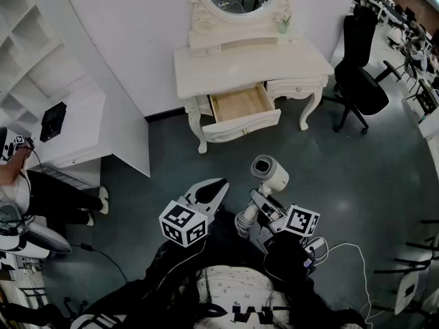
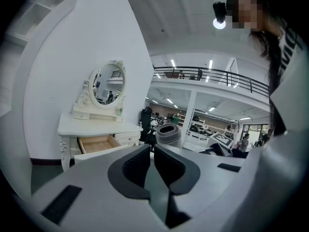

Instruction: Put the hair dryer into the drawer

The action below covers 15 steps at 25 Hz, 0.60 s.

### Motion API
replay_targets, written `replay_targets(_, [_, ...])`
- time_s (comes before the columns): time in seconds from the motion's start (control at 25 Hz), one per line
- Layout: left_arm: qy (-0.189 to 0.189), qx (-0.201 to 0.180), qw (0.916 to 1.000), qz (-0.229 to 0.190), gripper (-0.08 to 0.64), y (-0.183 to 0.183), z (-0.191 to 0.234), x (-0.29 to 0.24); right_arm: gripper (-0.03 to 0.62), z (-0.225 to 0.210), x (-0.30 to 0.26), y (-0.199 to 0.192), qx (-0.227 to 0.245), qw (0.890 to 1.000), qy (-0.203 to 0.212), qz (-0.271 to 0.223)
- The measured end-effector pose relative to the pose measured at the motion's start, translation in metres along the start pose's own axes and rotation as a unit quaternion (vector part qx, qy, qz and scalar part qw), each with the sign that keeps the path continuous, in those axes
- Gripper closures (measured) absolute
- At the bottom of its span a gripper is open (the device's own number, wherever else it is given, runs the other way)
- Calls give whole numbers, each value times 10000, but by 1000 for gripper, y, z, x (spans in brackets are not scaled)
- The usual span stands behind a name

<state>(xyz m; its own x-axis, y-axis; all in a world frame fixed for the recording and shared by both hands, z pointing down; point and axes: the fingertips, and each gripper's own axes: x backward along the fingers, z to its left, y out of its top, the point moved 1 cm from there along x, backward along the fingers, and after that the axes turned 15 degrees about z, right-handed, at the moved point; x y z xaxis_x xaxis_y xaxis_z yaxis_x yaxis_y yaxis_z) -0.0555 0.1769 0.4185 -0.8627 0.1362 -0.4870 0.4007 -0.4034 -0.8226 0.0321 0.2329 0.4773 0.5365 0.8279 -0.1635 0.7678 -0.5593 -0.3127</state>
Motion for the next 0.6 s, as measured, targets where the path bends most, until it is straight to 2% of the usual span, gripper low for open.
replay_targets(0.12, [6,-5,10000,-3,534,0,1,-2,380,6,-3,7,155,9999,59,5])
replay_targets(0.44, [6,-11,10000,-3,534,5,9,-3,380,5,-17,9,133,9997,-28,213])
replay_targets(0.6, [-15,-28,10000,29,534,7,11,-9,380,-3,-20,9,159,9983,-344,434])
